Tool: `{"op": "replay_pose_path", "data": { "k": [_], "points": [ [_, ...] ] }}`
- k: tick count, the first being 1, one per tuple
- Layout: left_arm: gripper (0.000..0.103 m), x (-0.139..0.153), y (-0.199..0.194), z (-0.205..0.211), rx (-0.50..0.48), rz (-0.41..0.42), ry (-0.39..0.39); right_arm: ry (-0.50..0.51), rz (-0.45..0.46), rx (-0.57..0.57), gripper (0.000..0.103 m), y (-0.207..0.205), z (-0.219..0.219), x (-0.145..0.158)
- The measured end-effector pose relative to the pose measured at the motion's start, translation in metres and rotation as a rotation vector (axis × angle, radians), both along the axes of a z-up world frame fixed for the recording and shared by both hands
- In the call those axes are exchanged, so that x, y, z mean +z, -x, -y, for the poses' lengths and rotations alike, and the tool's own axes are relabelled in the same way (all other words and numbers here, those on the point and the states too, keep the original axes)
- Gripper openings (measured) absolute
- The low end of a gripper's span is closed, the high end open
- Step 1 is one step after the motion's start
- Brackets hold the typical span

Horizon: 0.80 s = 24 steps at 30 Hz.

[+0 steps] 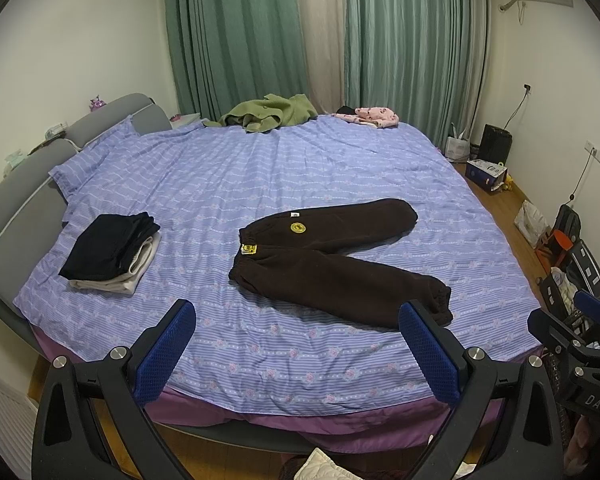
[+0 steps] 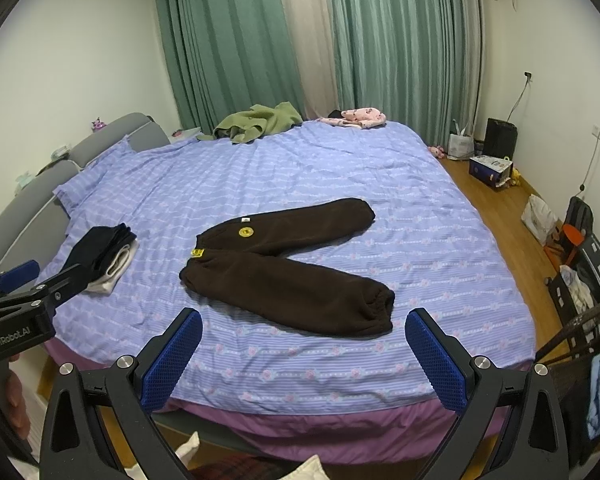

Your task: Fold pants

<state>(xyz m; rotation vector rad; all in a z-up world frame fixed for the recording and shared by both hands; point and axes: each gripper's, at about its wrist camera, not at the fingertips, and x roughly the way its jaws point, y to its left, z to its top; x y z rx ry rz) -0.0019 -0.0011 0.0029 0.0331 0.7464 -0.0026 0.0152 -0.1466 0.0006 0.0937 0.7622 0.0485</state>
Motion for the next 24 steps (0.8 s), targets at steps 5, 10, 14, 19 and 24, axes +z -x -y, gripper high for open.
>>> {"op": "replay_pose_path", "data": {
  "k": [5,10,14,19,24],
  "points": [
    [0.103,0.000,0.001,0.001,0.001,0.000,0.000,0.000,-0.001,0.000,0.103,0.000,0.000,-0.001],
    [0.103,-0.001,0.001,0.000,0.000,0.000,0.001,0.000,-0.002,-0.001,0.103,-0.001,0.001,-0.002],
    [0.103,-0.004,-0.001,-0.001,-0.001,-0.004,0.002,0.001,-0.007,-0.003,0.103,-0.003,0.001,-0.005],
    [0.103,-0.007,-0.004,-0.002,-0.003,-0.009,0.002,0.000,-0.017,-0.009,0.103,-0.007,-0.002,-0.010],
    [0.103,-0.014,-0.017,-0.009,-0.010,-0.029,0.004,0.000,-0.037,-0.022,0.103,-0.015,-0.009,-0.014]
  ]
}}
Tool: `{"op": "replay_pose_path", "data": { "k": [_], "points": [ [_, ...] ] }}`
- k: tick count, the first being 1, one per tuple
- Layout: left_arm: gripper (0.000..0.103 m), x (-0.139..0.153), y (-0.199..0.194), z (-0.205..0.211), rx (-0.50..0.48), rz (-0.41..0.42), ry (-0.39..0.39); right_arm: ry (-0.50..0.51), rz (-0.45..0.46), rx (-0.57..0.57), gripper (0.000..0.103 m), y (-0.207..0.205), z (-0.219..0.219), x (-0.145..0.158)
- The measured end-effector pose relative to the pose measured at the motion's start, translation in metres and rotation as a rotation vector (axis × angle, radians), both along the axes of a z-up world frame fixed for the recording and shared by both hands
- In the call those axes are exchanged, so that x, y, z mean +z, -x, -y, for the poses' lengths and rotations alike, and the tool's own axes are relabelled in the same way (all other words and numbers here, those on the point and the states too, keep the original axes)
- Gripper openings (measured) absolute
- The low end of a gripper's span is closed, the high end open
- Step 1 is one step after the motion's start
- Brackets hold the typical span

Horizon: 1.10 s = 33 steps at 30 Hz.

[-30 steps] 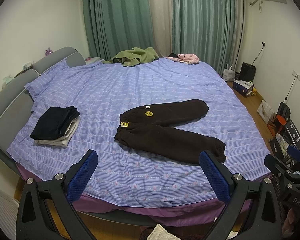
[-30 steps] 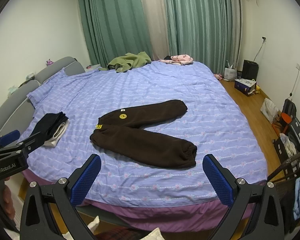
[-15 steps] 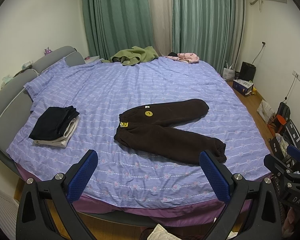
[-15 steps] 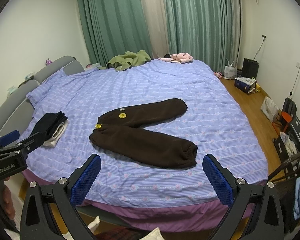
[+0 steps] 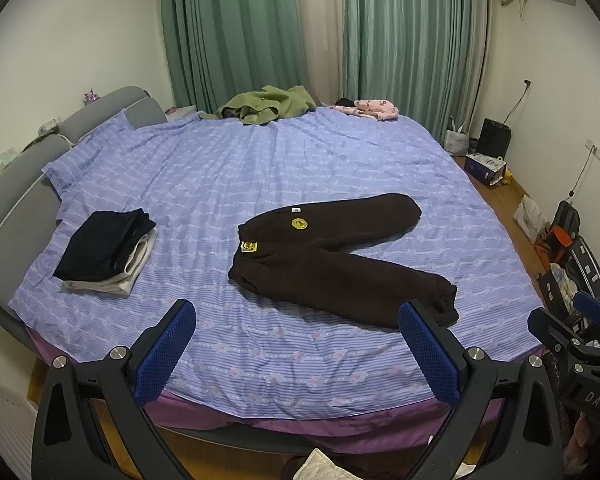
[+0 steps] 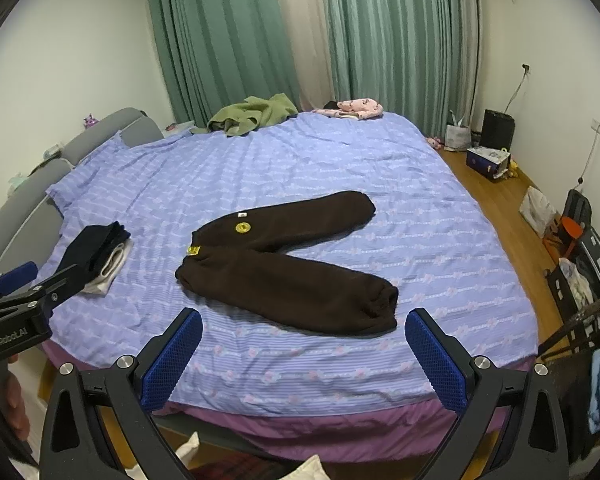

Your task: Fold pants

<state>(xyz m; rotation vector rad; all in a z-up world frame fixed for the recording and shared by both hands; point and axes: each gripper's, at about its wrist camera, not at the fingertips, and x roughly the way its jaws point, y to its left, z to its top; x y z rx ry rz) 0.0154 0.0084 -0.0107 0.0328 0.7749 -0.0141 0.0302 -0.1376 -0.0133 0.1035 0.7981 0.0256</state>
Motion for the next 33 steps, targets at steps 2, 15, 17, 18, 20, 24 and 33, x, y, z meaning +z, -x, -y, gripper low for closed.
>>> {"op": "replay_pose_path", "data": {
  "k": [2,15,17,18,20,24,33],
  "points": [
    [0.103,-0.002,-0.008,-0.005,-0.003,-0.009,0.000,-0.002,-0.009,-0.010,0.103,-0.003,-0.003,-0.001],
    [0.103,-0.036,-0.068,-0.066,-0.055,-0.008,-0.030,-0.021,-0.074,-0.162,0.103,-0.045,-0.031,-0.035],
    [0.103,-0.046,-0.082,-0.075,-0.062,-0.029,-0.027,-0.021,-0.074,-0.200,0.103,-0.054,-0.035,-0.045],
    [0.103,-0.051,-0.089,-0.080,-0.062,-0.039,-0.027,-0.025,-0.070,-0.215,0.103,-0.058,-0.036,-0.050],
    [0.103,-0.060,-0.102,-0.088,-0.056,-0.055,-0.018,-0.018,-0.080,-0.235,0.103,-0.072,-0.038,-0.062],
    [0.103,-0.088,-0.133,-0.097,-0.044,-0.113,0.013,-0.021,-0.109,-0.261,0.103,-0.098,-0.034,-0.086],
    [0.103,-0.173,-0.204,-0.088,-0.039,-0.277,0.101,-0.079,-0.240,-0.312,0.103,-0.135,-0.015,-0.160]
  ]
}}
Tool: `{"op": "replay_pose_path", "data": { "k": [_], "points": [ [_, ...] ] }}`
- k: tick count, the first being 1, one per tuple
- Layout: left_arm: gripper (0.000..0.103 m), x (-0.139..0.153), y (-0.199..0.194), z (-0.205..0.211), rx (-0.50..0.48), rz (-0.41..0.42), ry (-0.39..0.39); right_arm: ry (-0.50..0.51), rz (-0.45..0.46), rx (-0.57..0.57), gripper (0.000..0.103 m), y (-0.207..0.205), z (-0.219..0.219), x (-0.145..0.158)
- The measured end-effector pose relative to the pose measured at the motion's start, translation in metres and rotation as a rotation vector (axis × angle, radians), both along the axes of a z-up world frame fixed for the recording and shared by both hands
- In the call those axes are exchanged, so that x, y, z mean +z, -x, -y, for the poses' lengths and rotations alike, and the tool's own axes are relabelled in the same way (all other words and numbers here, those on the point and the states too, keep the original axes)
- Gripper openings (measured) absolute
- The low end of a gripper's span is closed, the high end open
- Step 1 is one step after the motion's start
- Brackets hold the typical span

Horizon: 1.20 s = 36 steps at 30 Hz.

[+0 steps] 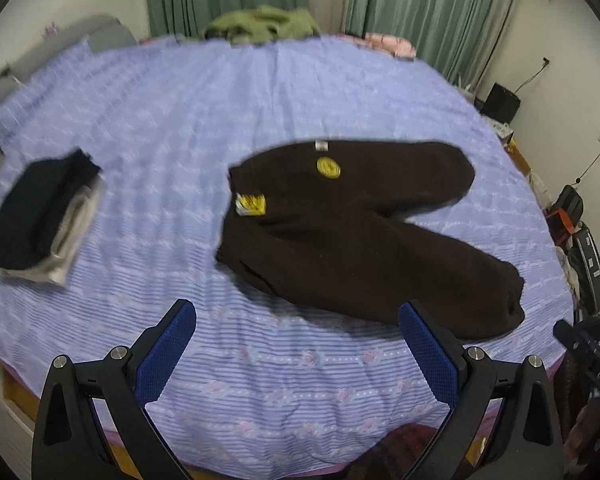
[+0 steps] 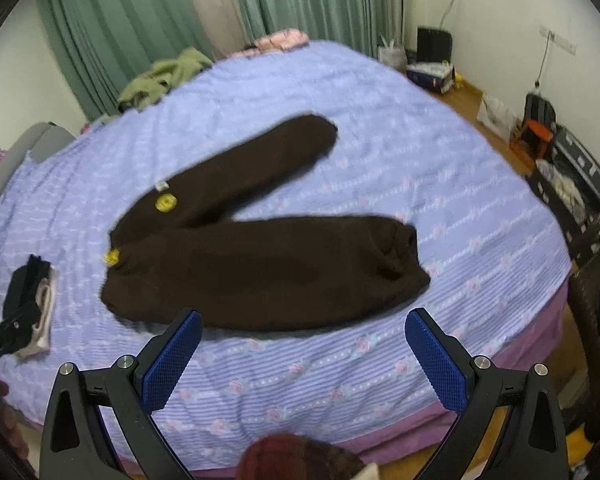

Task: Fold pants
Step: 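Move both grippers down to the brown pants' leg cuffs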

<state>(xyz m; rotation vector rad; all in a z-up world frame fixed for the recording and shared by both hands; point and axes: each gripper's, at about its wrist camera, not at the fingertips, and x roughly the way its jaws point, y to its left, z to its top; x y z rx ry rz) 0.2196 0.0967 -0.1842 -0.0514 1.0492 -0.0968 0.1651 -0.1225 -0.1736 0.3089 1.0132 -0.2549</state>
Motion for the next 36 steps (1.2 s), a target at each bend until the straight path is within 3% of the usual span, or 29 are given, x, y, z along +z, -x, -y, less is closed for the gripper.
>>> {"op": "replay_pose_path", "data": {
  "k": [7,14,21,22,25,27,28,30,36],
  "points": [
    [0.102,-0.074,-0.053,0.010,-0.002,-0.144,0.020,-0.059,-0.117,-0.076,0.101,-0.032,0.017,-0.079],
    [0.097,-0.144,-0.091,0.007,0.060,-0.286,0.095,-0.122,-0.191,-0.165,0.091,-0.055,0.028,-0.145],
    [0.096,-0.176,-0.094,0.004,0.080,-0.366,0.191,-0.209,-0.227,-0.298,0.088,-0.064,0.047,-0.183],
    [0.089,-0.179,-0.096,0.004,0.077,-0.371,0.202,-0.205,-0.230,-0.300,0.087,-0.067,0.048,-0.186],
    [0.065,-0.189,-0.102,0.007,0.081,-0.416,0.259,-0.183,-0.242,-0.304,0.074,-0.078,0.049,-0.194],
    [0.053,-0.186,-0.104,0.009,0.080,-0.415,0.271,-0.162,-0.244,-0.311,0.048,-0.083,0.053,-0.191],
    [0.045,-0.181,-0.104,0.010,0.079,-0.411,0.267,-0.145,-0.243,-0.309,0.042,-0.086,0.054,-0.186],
    [0.038,-0.169,-0.100,0.013,0.065,-0.383,0.252,-0.129,-0.236,-0.291,0.020,-0.088,0.056,-0.176],
    [0.029,-0.119,-0.082,0.009,0.040,-0.295,0.231,-0.099,-0.158,-0.223,0.014,-0.080,0.057,-0.109]
  ]
}}
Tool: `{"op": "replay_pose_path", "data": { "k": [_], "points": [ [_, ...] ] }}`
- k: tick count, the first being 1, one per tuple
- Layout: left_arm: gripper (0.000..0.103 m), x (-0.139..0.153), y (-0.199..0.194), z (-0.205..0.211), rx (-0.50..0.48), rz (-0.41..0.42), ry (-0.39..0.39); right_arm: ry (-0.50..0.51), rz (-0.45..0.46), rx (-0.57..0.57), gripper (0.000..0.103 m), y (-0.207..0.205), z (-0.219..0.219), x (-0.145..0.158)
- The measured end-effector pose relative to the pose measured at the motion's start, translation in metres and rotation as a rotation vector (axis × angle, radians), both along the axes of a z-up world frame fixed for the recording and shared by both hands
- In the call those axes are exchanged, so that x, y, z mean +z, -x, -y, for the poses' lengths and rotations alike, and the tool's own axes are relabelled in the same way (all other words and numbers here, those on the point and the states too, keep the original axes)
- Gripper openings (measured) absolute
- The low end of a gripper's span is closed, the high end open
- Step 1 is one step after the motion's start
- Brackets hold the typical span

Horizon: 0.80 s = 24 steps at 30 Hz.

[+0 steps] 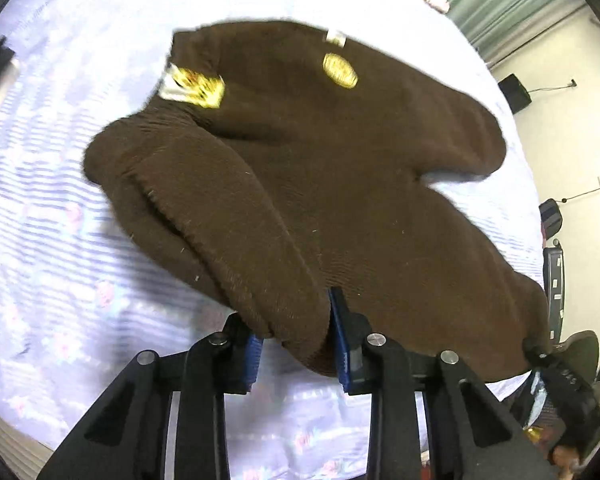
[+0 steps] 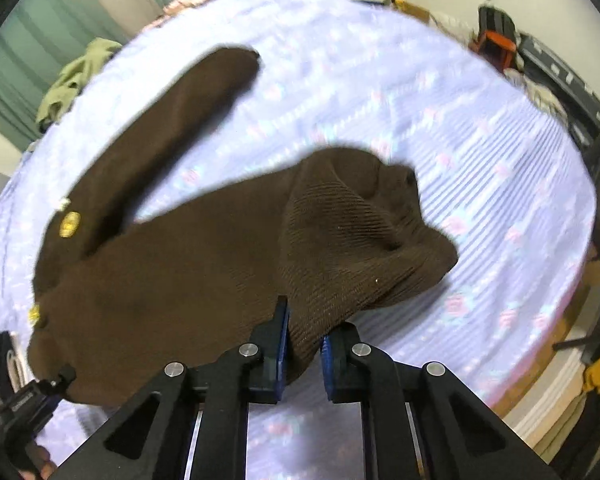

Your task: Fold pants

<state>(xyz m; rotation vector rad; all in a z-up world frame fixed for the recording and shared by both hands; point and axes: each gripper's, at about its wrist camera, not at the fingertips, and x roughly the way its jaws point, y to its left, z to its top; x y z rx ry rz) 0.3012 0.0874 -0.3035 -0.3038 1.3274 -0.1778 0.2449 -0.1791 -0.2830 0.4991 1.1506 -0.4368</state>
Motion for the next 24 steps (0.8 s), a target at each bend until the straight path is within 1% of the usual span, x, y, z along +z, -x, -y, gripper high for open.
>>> {"op": "replay_pose_path", "data": {
  "k": [2,4,7,9,12,15,17,20,24],
  "points": [
    [0.028,0.015,0.004,-0.002,0.008,0.018,0.007,0.019,0.014,0.037,0.014,0.000,-0.002,0.019],
    [0.028,0.027,-0.003,-0.003,0.012,0.022,0.014,0.029,0.026,0.056,0.014,-0.003,-0.003,0.033],
    [0.027,0.039,-0.012,-0.009,0.028,0.021,0.001,0.049,0.042,0.078,0.014,-0.016,-0.001,0.057],
    [0.027,0.050,-0.018,-0.014,0.060,0.020,0.000,0.051,0.053,0.089,0.014,-0.029,0.002,0.068],
    [0.027,0.062,-0.041,-0.015,0.118,0.022,0.017,0.082,0.077,0.144,0.014,-0.048,0.004,0.086],
    [0.026,0.065,-0.063,-0.010,0.157,0.019,0.016,0.095,0.104,0.169,0.014,-0.075,0.000,0.100],
    [0.026,0.068,-0.076,-0.009,0.183,0.019,0.020,0.089,0.124,0.176,0.014,-0.101,0.005,0.103],
    [0.026,0.072,-0.106,-0.007,0.226,0.025,0.015,0.073,0.151,0.180,0.014,-0.140,0.010,0.101],
    [0.026,0.067,-0.149,-0.003,0.277,0.020,0.000,0.057,0.174,0.187,0.014,-0.195,0.016,0.091]
  ]
}}
